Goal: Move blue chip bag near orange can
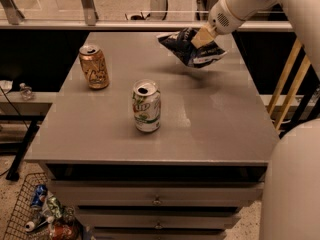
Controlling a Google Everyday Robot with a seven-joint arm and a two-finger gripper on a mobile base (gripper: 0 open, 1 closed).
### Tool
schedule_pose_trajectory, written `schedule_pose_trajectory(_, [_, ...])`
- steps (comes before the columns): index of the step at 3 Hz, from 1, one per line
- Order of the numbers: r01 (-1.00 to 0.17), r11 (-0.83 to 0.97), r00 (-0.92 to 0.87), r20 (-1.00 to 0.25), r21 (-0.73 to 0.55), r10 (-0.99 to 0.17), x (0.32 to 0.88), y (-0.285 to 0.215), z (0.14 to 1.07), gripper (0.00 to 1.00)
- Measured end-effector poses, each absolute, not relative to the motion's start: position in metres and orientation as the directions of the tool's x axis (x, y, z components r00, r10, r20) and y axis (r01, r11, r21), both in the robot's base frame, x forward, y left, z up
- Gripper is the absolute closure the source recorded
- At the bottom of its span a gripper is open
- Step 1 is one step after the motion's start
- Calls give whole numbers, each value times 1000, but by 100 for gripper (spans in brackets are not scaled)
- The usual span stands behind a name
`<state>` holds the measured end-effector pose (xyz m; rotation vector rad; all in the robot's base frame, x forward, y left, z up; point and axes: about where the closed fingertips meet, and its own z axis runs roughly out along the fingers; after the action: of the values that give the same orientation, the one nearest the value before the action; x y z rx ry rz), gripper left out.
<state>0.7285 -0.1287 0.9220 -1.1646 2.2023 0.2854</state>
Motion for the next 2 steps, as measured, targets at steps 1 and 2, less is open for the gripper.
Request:
schedule_pose_trajectory(1, [-827,554,-388,-619,-94,-683,730,-84,922,100])
schedule_pose_trajectory(2, [-849,521,-362,-620,-89,-696,728,-30,923,100])
